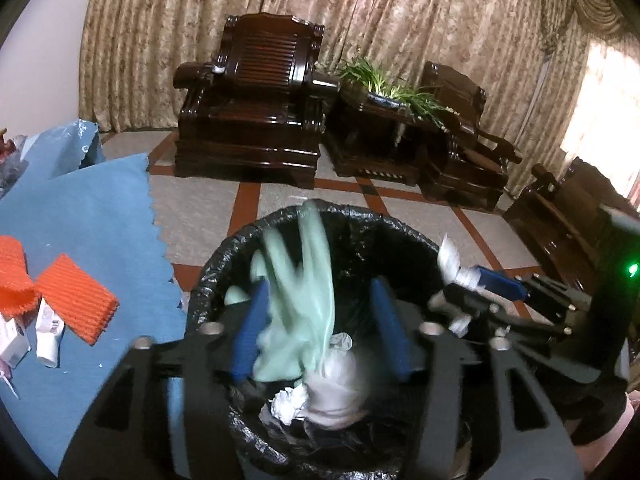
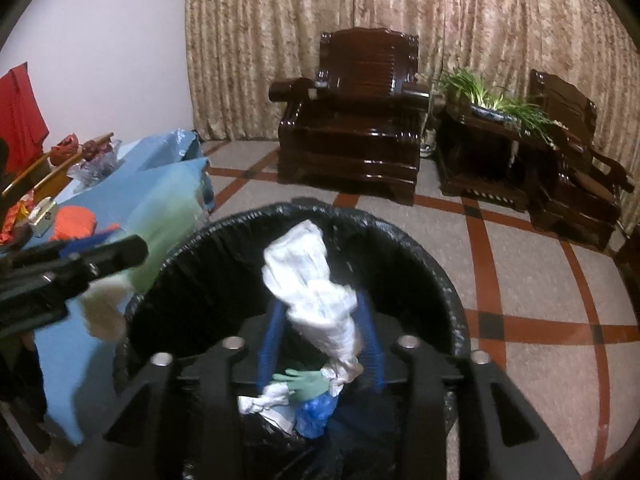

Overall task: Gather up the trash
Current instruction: 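Carry the glove and tissue over the bin and open both grippers, then move both open grippers back over the table toward the remaining trash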

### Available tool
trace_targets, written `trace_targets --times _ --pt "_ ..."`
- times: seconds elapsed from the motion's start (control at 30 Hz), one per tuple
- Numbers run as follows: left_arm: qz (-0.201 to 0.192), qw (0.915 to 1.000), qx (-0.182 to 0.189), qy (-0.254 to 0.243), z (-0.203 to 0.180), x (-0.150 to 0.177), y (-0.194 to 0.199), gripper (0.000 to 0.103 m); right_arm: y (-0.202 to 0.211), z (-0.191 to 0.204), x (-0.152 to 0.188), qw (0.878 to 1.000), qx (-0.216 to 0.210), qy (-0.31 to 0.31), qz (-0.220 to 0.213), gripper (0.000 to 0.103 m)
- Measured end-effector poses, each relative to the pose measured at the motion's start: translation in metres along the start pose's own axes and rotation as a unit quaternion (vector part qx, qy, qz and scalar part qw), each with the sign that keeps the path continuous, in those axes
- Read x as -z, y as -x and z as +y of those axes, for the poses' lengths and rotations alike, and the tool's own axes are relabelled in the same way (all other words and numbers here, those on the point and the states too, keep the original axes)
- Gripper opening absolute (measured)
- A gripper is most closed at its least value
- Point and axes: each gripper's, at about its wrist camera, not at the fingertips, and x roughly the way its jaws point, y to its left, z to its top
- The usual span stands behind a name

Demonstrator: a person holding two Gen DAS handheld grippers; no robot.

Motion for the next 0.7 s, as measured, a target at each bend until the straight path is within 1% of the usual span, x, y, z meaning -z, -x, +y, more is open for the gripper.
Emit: trace_targets --times 0.03,0.07,0.13,0.2,0.23,0.27,0.37,0.43,0.53,0.6,0.7 --pt "-0.006 1.0 -0.004 0.0 0.002 0.0 0.003 0.066 0.0 -0.002 0.002 1.0 0.003 -0.002 -0.001 0.065" --pt "-0.009 0.9999 -0.006 0.001 0.005 0.0 0.006 0.067 0.002 -0.003 0.003 1.0 0.005 -0.003 -0.003 0.067" --pt "-0.014 0.9998 -0.014 0.005 0.011 -0.002 0.012 0.075 0.003 -0.003 0.003 1.0 0.011 -0.007 -0.006 0.088" --pt "-0.022 0.9993 -0.028 0.009 0.018 -0.003 0.021 0.085 0.006 -0.002 0.003 1.0 0.011 -0.01 -0.011 0.095" --pt "-0.028 0.9987 -0.04 0.011 0.024 -0.002 0.027 0.088 0.007 -0.002 0.003 1.0 0.007 -0.011 -0.011 0.097" --pt "-0.031 0.9982 -0.049 0.012 0.026 -0.004 0.031 0.092 0.007 -0.001 0.001 1.0 0.005 -0.013 -0.01 0.097" --pt "-0.038 0.9965 -0.072 0.019 0.039 -0.004 0.045 0.093 0.008 0.006 -0.002 1.0 -0.004 -0.014 -0.008 0.097" --pt "-0.04 0.9946 -0.092 0.027 0.051 0.0 0.056 0.093 0.01 0.016 -0.004 1.0 -0.016 -0.013 -0.013 0.097" --pt "-0.044 0.9919 -0.112 0.039 0.067 0.004 0.074 0.093 0.011 0.036 -0.011 0.999 -0.035 -0.001 -0.02 0.097" --pt "-0.047 0.9893 -0.129 0.049 0.078 0.009 0.085 0.094 0.01 0.05 -0.016 0.999 -0.048 0.007 -0.023 0.097" --pt "-0.057 0.983 -0.162 0.064 0.101 0.017 0.107 0.094 0.007 0.074 -0.024 0.997 -0.072 0.021 -0.029 0.097"
